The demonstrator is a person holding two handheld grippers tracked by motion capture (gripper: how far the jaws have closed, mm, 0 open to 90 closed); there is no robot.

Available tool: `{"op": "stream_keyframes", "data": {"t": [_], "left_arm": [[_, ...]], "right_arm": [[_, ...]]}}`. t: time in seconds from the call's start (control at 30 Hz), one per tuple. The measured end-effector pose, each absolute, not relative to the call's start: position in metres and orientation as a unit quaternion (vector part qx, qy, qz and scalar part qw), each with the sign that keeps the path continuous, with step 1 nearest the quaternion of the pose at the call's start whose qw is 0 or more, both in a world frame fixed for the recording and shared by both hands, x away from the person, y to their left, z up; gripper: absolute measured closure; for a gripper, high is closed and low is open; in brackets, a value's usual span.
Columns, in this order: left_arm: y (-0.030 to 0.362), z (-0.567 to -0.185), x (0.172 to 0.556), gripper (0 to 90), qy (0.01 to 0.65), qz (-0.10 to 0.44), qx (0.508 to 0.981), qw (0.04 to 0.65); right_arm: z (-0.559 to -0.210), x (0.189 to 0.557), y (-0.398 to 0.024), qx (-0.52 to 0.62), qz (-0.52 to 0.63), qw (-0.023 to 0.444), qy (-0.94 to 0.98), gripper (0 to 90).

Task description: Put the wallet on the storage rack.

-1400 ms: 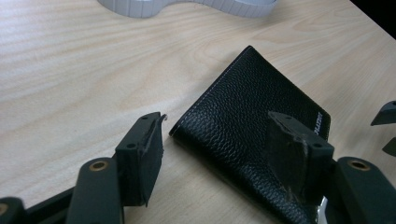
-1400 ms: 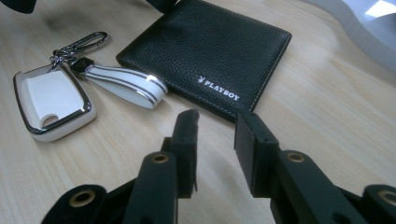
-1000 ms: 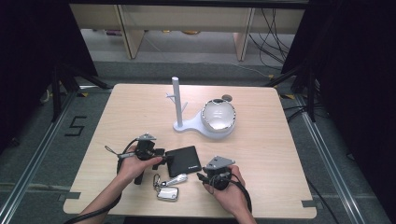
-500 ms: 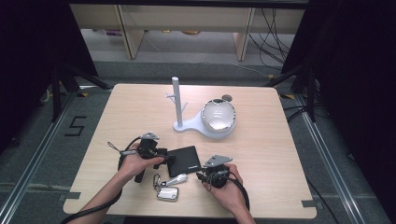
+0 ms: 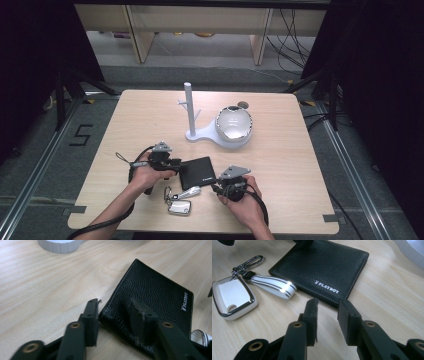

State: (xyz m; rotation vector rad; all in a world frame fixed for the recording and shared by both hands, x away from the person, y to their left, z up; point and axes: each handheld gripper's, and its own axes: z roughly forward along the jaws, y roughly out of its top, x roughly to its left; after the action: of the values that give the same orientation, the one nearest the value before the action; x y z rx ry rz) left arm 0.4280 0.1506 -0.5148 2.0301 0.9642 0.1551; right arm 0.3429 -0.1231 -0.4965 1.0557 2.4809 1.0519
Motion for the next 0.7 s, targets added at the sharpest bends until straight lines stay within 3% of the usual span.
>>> {"op": "stream_keyframes", "data": {"t": [0.3,0.6,0.7], "left_arm": [[0.149,-0.51,0.427,75.8,0.375,0.084,0.823,0.419],[0.151,-0.498,0.427,79.8,0.397,0.064,0.807,0.432],[0.151,-0.487,0.425,80.1,0.426,0.042,0.775,0.464]], "right_arm": [[-0.493,0.341,-0.123,0.363,0.365,0.123,0.848,68.8],[-0.482,0.338,-0.118,0.338,0.375,0.137,0.852,66.0],[-0.478,0.337,-0.112,0.328,0.388,0.145,0.849,62.9]]}}
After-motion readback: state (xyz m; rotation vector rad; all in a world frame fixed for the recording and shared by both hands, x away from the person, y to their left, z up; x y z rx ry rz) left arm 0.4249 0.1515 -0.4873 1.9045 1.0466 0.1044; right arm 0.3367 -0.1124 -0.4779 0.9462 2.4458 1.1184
